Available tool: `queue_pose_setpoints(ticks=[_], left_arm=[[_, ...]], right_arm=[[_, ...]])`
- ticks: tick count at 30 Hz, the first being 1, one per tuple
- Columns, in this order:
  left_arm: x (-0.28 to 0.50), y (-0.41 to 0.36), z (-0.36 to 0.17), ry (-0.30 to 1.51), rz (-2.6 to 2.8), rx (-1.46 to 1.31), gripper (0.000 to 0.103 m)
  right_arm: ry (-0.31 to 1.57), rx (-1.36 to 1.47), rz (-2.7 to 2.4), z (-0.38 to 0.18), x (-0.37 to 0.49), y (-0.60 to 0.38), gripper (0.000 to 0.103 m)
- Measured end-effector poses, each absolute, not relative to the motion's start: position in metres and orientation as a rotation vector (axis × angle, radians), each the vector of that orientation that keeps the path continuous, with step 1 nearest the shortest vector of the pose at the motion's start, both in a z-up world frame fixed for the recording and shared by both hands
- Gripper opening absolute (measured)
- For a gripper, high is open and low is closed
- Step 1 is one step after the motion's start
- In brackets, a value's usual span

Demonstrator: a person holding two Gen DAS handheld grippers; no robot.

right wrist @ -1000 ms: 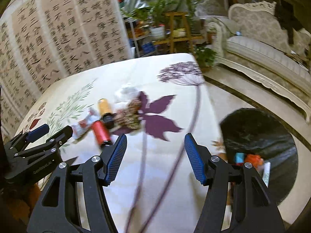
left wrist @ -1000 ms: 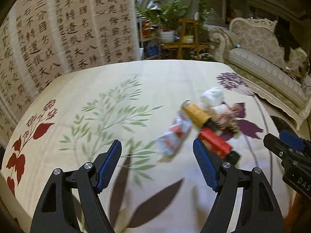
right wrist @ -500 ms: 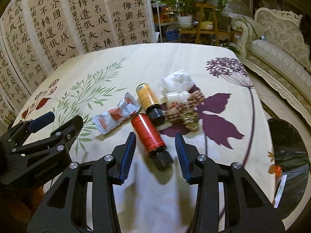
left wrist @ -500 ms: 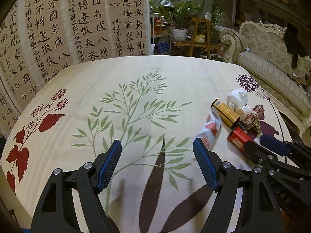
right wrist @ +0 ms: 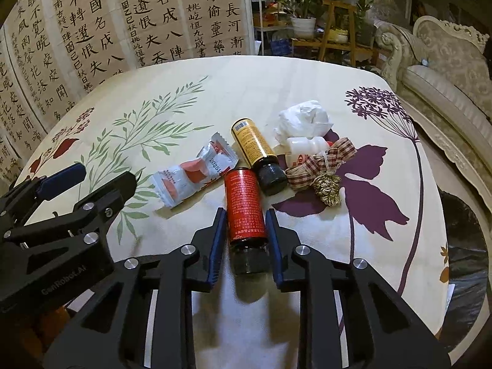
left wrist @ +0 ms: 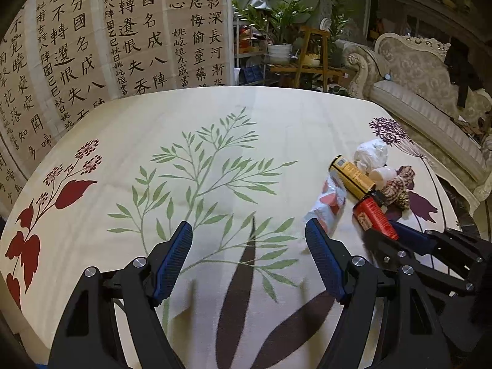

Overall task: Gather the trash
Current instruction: 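Grasp the red bottle with the right tool while the left tool grasps the snack wrapper, then carry the bottle and wrapper over the bin and open both tools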

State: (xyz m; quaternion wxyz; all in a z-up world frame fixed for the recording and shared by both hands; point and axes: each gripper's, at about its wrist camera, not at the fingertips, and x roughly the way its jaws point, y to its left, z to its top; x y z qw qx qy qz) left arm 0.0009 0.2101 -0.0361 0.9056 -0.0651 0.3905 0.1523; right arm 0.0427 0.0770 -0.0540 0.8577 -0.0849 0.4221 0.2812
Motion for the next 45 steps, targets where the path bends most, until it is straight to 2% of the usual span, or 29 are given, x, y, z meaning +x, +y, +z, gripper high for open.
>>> queue_pose_setpoints(ticks=[20, 23, 25, 26, 29, 30, 45], left_arm=[[0.036, 0.18, -0.044, 0.852, 0.208, -0.125, 0.073], [0.048, 0.175, -0.051, 0.881, 0.18, -0.111, 0.063], [0.051, 0.173, -0.055, 0.904, 0.169, -0.111, 0.048], [0.052, 0.173, -0.056, 0.91, 0.164, -0.111, 0.046], [0.05, 0.171, -0.056, 0.9, 0.155, -0.097, 0.027], [0.049, 0.17, -0.056, 0.896, 0.151, -0.096, 0.017], [0.025, 0.163, -0.038, 0.834, 0.117, -0.151, 0.015]], right_arm=[[0.845, -0.07, 0.472, -0.04, 0.045, 0.0, 0.024], [0.846, -0.059, 0.463, -0.041, 0.048, -0.006, 0.024], [0.847, -0.054, 0.461, -0.042, 0.049, -0.008, 0.024], [0.847, -0.05, 0.46, -0.042, 0.05, -0.009, 0.024], [0.848, -0.045, 0.459, -0.044, 0.051, -0.012, 0.024], [0.848, -0.044, 0.459, -0.044, 0.051, -0.012, 0.024], [0.829, -0.016, 0.439, -0.04, 0.05, -0.027, 0.024]])
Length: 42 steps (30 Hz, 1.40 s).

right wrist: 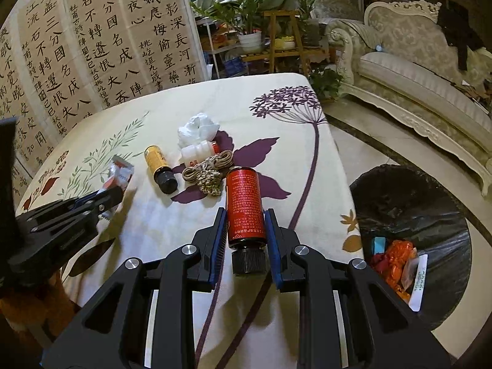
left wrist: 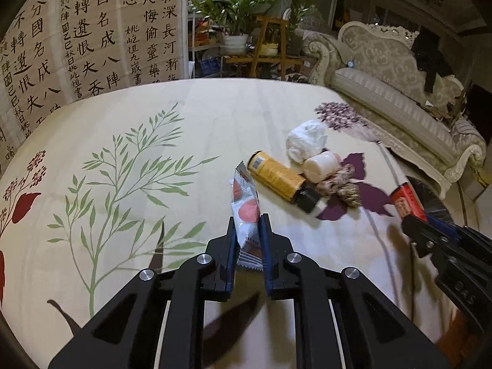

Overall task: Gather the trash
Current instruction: 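Carry the bottle and wrapper over the bin and open both tools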

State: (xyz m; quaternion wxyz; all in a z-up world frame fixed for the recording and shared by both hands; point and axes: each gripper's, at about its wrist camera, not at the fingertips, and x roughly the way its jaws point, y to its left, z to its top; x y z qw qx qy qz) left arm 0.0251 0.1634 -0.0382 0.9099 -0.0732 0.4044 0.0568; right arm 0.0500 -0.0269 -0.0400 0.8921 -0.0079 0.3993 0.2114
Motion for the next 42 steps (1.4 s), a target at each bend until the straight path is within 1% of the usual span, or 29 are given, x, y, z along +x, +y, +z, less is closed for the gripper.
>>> queue_pose_setpoints(ticks=[10, 17, 28, 38, 41, 42], left_arm=[[0.026, 0.114, -0.022, 0.788, 0.012, -0.121, 0.015], [0.037, 0.067, -0.019, 0.771, -0.062, -0.091, 0.015], [0.048, -0.019, -0.03, 0.796, -0.199, -0.016, 0.015], [0.058, -0.066, -0.041, 0.825, -0.237, 0.045, 0.016], [0.061, -0.069, -0.046, 0.84, -0.228, 0.056, 0.023], [0.062, -0.069, -0.047, 0.846, -0.222, 0.055, 0.03]], right_arm=[[0.797, 0.013, 0.356, -0.033, 0.053, -0.063, 0.024], [0.772, 0.035, 0.242, -0.031, 0.054, -0.111, 0.024], [0.771, 0.088, 0.083, -0.042, 0.055, -0.187, 0.024], [0.78, 0.129, 0.029, -0.054, 0.059, -0.222, 0.025], [0.788, 0.142, 0.027, -0.058, 0.062, -0.228, 0.026], [0.789, 0.146, 0.019, -0.06, 0.063, -0.231, 0.026]])
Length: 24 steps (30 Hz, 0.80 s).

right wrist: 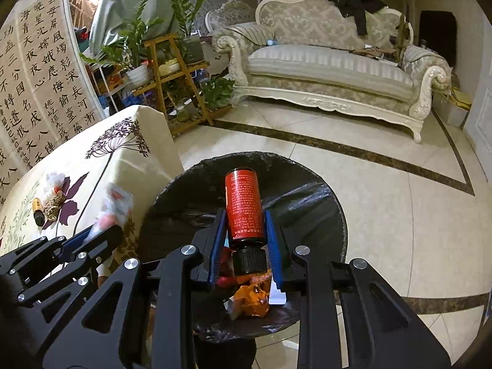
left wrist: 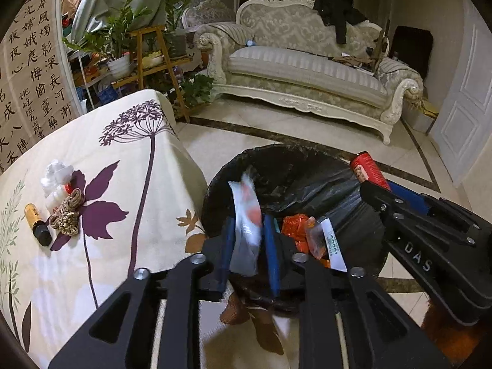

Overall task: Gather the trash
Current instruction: 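Carry the bottle and wrapper over the bin and open both tools, then move both tools back to the bed, left tool toward the gold bottle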

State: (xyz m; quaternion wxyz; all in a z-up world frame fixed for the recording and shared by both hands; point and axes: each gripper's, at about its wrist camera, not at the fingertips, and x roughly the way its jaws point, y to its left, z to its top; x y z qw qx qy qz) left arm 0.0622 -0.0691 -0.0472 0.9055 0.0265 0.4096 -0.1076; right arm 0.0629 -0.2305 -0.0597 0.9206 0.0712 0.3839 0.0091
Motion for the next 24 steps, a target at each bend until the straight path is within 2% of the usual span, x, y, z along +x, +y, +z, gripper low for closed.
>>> queue_pose_setpoints(ticks=[1, 6, 15, 16, 17, 18, 24], left_arm=[[0.063, -0.069, -0.047, 0.848, -0.216, 0.052, 0.038], [0.066, -0.063, -0.046, 0.845, -0.193, 0.028, 0.052], [0.066, -0.062, -0.045, 0.842, -0.189, 0.026, 0.063], [0.065, -0.06, -0.045, 0.84, -0.183, 0.027, 0.064], [0.065, -0.058, -0.044, 0.838, -0.179, 0.024, 0.065], [0.064, -0.055, -0.042, 0.837, -0.175, 0.02, 0.066], [0.061, -0.027, -0.037, 0.827, -0.11, 0.002, 0.07]], right_arm=[[0.791, 0.148, 0.016, -0.061, 0.063, -0.232, 0.026], [0.804, 0.165, 0.003, -0.066, 0.064, -0.237, 0.026], [0.807, 0.171, 0.001, -0.066, 0.068, -0.237, 0.027], [0.806, 0.17, 0.003, -0.065, 0.068, -0.236, 0.029], [0.803, 0.169, 0.006, -0.064, 0.068, -0.234, 0.04], [0.797, 0.167, 0.007, -0.063, 0.067, -0.232, 0.044], [0.793, 0.149, 0.057, -0.058, 0.068, -0.208, 0.045]])
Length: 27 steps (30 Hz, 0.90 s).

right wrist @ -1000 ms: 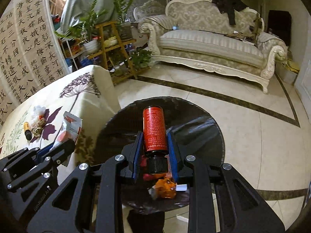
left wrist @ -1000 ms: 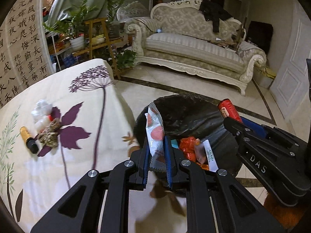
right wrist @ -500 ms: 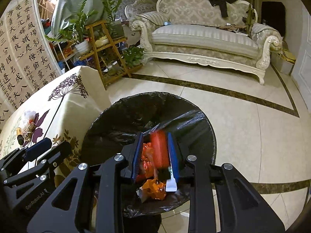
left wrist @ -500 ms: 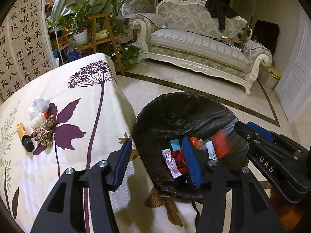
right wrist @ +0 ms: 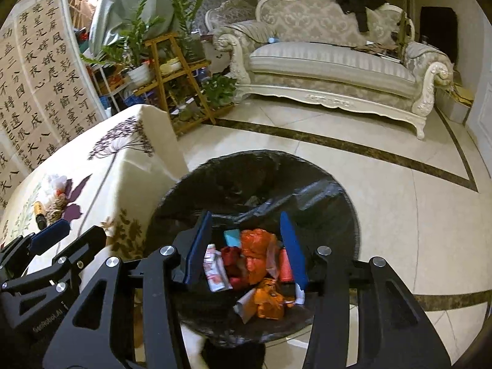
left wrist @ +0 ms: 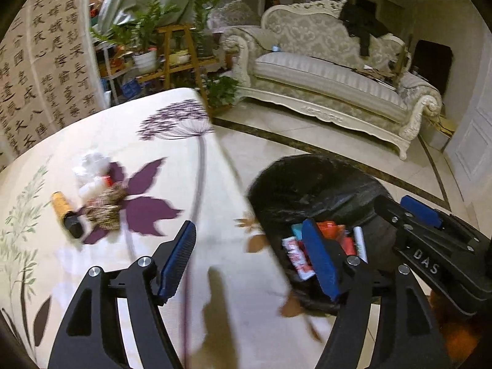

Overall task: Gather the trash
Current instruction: 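Move both tools back to the bed, left tool toward the gold bottle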

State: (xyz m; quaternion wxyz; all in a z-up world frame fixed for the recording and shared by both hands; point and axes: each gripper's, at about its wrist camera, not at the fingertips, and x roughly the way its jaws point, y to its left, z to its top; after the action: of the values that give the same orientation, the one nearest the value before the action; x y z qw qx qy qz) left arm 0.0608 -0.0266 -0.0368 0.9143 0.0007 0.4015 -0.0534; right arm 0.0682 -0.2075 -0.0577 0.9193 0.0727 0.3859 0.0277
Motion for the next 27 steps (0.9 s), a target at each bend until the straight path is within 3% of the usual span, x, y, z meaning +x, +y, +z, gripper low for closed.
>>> queue_pose_setpoints(ticks=[15, 27], left_arm=[[0.067, 0.096, -0.043, 0.846, 0.183, -0.081, 0.07], [0.087, 0.136, -0.049, 0.881, 0.213, -0.09, 0.071]], right_arm=[[0.803, 0.067, 0.261, -0.046, 0.076, -0.107, 0.046], [0.825, 0.011, 0.352, -0.045, 0.081, -0.053, 0.046]])
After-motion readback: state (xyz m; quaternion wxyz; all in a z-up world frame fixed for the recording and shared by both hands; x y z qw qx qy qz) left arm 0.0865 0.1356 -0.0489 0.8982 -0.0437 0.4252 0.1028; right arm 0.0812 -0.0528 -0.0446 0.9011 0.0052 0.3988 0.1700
